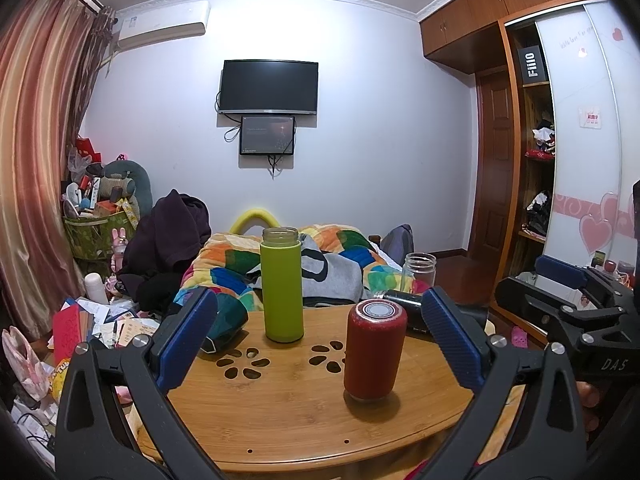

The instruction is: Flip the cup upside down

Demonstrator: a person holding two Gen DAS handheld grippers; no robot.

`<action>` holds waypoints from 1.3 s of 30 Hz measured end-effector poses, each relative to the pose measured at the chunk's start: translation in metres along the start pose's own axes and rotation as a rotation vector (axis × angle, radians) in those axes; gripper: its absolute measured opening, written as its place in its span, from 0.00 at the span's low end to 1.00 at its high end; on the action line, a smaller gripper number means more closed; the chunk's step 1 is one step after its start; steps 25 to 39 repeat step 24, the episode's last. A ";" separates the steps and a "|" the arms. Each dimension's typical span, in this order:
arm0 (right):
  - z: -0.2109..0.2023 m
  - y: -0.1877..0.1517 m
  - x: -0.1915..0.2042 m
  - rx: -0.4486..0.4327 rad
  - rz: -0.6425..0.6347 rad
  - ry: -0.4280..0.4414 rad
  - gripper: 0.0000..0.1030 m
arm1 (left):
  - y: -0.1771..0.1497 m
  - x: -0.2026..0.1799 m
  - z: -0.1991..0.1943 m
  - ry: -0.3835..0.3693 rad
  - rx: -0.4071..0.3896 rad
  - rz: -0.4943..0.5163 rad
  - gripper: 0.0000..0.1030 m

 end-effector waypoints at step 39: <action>0.001 -0.002 0.006 0.003 0.003 0.007 1.00 | 0.001 -0.005 -0.003 0.000 0.001 0.010 1.00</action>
Point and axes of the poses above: each gripper's, at about its wrist camera, not at the fingertips, and z roughly the way its jaws point, x to its left, y to its top, the point moved 8 cm from there along z, roughly the way its jaws point, and after that the axes turned 7 degrees about -x, right-handed, at the moved point
